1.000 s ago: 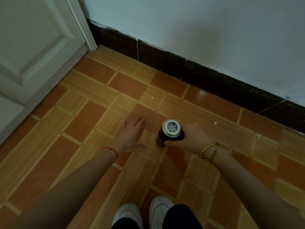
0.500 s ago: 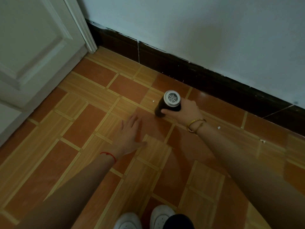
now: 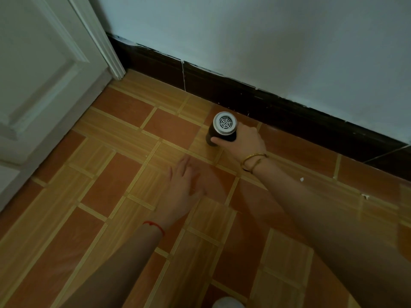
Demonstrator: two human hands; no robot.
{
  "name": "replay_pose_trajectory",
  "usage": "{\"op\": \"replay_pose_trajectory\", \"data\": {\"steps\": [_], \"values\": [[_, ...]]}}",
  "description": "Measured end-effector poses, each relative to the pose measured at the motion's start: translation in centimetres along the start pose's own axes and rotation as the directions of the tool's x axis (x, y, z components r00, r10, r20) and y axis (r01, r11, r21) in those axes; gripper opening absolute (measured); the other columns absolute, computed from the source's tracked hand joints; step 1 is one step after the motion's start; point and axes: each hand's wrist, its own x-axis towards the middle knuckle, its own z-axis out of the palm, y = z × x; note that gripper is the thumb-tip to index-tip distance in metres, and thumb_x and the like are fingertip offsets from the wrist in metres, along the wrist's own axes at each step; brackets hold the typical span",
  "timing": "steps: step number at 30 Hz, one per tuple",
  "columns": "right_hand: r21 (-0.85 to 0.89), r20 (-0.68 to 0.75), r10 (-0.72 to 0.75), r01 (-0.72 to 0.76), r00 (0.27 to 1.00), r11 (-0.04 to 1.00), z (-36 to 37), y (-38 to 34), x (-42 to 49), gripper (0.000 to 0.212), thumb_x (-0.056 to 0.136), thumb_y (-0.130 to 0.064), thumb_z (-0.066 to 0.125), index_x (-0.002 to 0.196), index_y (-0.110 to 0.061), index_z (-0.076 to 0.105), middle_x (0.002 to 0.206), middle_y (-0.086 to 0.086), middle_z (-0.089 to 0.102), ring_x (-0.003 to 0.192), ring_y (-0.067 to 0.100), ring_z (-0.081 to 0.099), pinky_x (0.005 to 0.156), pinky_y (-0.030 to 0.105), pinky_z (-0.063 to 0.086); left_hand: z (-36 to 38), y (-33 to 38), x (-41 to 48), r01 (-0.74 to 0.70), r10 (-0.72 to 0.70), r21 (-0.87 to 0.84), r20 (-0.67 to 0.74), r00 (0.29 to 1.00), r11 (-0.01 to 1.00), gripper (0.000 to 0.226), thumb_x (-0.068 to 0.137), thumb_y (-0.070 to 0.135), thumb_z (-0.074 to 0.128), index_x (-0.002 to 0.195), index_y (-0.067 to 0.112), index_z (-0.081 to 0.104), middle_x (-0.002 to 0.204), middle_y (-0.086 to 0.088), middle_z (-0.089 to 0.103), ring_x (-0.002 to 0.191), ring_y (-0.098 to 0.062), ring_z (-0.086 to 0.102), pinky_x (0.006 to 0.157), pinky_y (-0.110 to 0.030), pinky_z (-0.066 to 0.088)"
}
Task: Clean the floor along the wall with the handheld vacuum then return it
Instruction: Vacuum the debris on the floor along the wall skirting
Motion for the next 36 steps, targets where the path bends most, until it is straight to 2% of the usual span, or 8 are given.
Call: {"op": "replay_pose_trajectory", "data": {"steps": [4, 8, 13, 18, 24, 27, 31, 36], "values": [[0.048, 0.065, -0.038, 0.035, 0.997, 0.998, 0.0, 0.2, -1.0, 0.071, 0.073, -0.060, 0.069, 0.129, -0.021, 0.053, 0.119, 0.002, 0.067, 0.108, 0.019, 0.062, 0.088, 0.034, 0.053, 0.3, 0.0, 0.5, -0.008, 0.006, -0.016, -0.073, 0.997, 1.000, 0.024, 0.092, 0.027, 0.064, 0.109, 0.011, 0.060, 0.159, -0.007, 0.029, 0.151, -0.023, 0.019, 0.122, -0.045, -0.002], [0.102, 0.028, -0.014, 0.011, 1.000, 0.995, 0.1, 0.7, -2.5, 0.072, 0.072, -0.059, 0.070, 0.130, -0.020, 0.053, 0.120, 0.002, 0.067, 0.110, 0.018, 0.061, 0.089, 0.032, 0.052, 0.3, 0.0, 0.5, -0.034, 0.035, 0.004, -0.058, 0.998, 0.999, 0.023, 0.090, 0.019, 0.066, 0.108, 0.008, 0.061, 0.155, -0.009, 0.034, 0.149, -0.026, 0.024, 0.121, -0.046, 0.000], [0.108, 0.005, 0.034, -0.034, 0.999, 0.994, -1.3, 2.9, -5.2, 0.066, 0.073, -0.058, 0.069, 0.125, -0.020, 0.057, 0.115, 0.002, 0.069, 0.106, 0.018, 0.063, 0.087, 0.032, 0.053, 1.1, 1.4, 0.9, -0.038, 0.039, 0.044, -0.004, 0.999, 0.998, 0.037, 0.083, 0.019, 0.071, 0.117, 0.014, 0.057, 0.151, -0.006, 0.040, 0.142, -0.028, 0.034, 0.122, -0.049, 0.013], [0.112, -0.031, 0.070, -0.066, 0.997, 0.991, -3.5, 6.0, -7.9, 0.064, 0.075, -0.052, 0.071, 0.126, -0.018, 0.057, 0.116, 0.001, 0.068, 0.106, 0.016, 0.062, 0.081, 0.020, 0.045, 2.4, 3.9, 1.5, -0.112, 0.105, 0.058, 0.111, 0.988, 0.992, 0.047, 0.090, 0.026, 0.065, 0.133, 0.014, 0.051, 0.154, -0.007, 0.036, 0.147, -0.026, 0.028, 0.123, -0.051, 0.004], [0.070, -0.126, 0.199, -0.191, 0.972, 0.979, -6.4, 11.0, -10.9, 0.066, 0.072, -0.057, 0.071, 0.123, -0.019, 0.058, 0.110, 0.001, 0.070, 0.101, 0.016, 0.064, 0.081, 0.027, 0.052, 4.7, 7.6, 1.9, -0.183, 0.168, 0.064, 0.197, 0.966, 0.981, 0.071, 0.087, 0.025, 0.065, 0.150, 0.017, 0.032, 0.160, -0.007, 0.025, 0.150, -0.025, 0.018, 0.122, -0.050, 0.002], [0.082, -0.179, 0.274, -0.264, 0.945, 0.961, -7.9, 13.2, -12.4, 0.065, 0.073, -0.054, 0.072, 0.122, -0.014, 0.058, 0.111, 0.003, 0.070, 0.102, 0.018, 0.064, 0.081, 0.027, 0.052, 6.1, 9.3, 2.0, -0.215, 0.195, 0.057, 0.245, 0.950, 0.975, 0.075, 0.089, 0.027, 0.065, 0.153, 0.017, 0.027, 0.162, -0.008, 0.019, 0.152, -0.024, 0.012, 0.123, -0.052, 0.003], [0.061, -0.241, 0.347, -0.343, 0.906, 0.937, -9.6, 15.4, -13.6, 0.063, 0.076, -0.049, 0.072, 0.123, -0.011, 0.057, 0.111, 0.006, 0.069, 0.101, 0.021, 0.064, 0.071, 0.021, 0.042, 7.7, 11.1, 2.3, -0.269, 0.239, 0.069, 0.287, 0.928, 0.961, 0.077, 0.090, 0.029, 0.064, 0.154, 0.016, 0.024, 0.165, -0.007, 0.013, 0.153, -0.023, 0.005, 0.123, -0.049, -0.001], [0.062, -0.241, 0.369, -0.366, 0.897, 0.929, -10.4, 17.4, -13.6, 0.066, 0.072, -0.058, 0.070, 0.119, -0.014, 0.059, 0.108, 0.004, 0.070, 0.096, 0.017, 0.064, 0.071, 0.021, 0.044, 9.2, 12.5, 3.0, -0.321, 0.268, 0.143, 0.301, 0.915, 0.936, 0.082, 0.086, 0.039, 0.067, 0.153, 0.017, 0.025, 0.165, -0.006, 0.012, 0.153, -0.024, 0.005, 0.122, -0.050, 0.001]]}}
